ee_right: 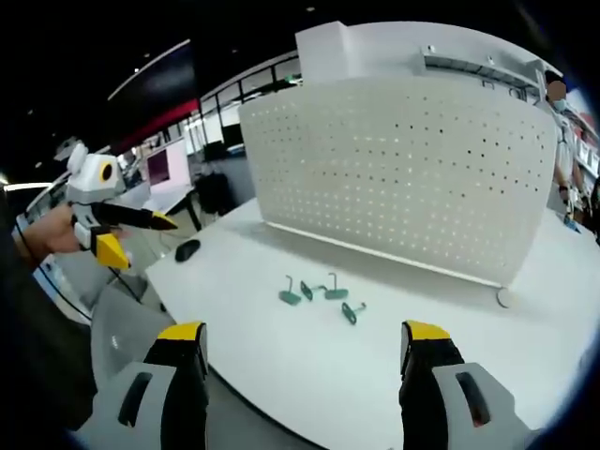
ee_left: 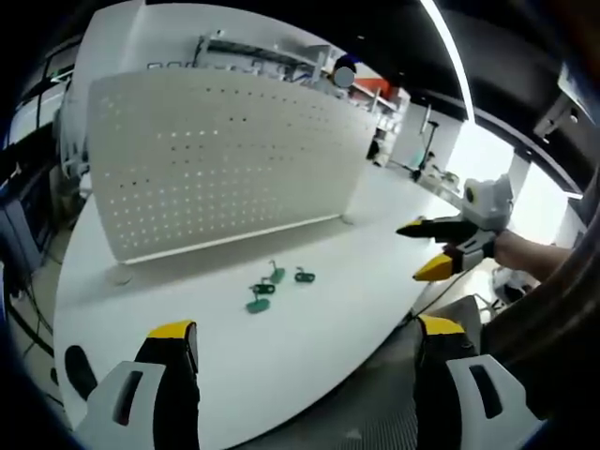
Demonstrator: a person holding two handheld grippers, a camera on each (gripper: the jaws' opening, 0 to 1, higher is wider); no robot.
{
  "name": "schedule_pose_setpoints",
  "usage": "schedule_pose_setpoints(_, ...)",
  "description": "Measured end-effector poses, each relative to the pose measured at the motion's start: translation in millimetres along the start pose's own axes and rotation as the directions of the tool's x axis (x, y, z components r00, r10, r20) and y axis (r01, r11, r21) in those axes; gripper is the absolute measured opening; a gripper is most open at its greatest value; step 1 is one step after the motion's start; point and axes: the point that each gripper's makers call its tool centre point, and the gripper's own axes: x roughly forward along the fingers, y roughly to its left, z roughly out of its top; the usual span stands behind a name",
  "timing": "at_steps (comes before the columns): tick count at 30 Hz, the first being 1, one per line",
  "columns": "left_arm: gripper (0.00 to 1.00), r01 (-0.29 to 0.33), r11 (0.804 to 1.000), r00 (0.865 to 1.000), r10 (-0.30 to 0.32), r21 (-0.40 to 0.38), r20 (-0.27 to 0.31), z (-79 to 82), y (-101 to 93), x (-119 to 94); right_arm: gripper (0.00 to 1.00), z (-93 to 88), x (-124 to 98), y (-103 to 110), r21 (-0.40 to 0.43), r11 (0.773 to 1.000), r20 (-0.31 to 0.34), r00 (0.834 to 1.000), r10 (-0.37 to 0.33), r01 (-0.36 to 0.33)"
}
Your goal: Insert the hook assembly into the mounting plate slot until the hook locks in place.
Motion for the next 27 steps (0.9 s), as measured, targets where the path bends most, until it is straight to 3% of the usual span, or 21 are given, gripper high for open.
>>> schedule_pose_setpoints(27,0.97,0.008,1.0,1.0,-0.007,0.018,-0.021,-3.6,-0.8,5.8,0.86,-3.5,-5.5,-5.3,0.016,1.0,0.0,1.0,-0.011,0.011)
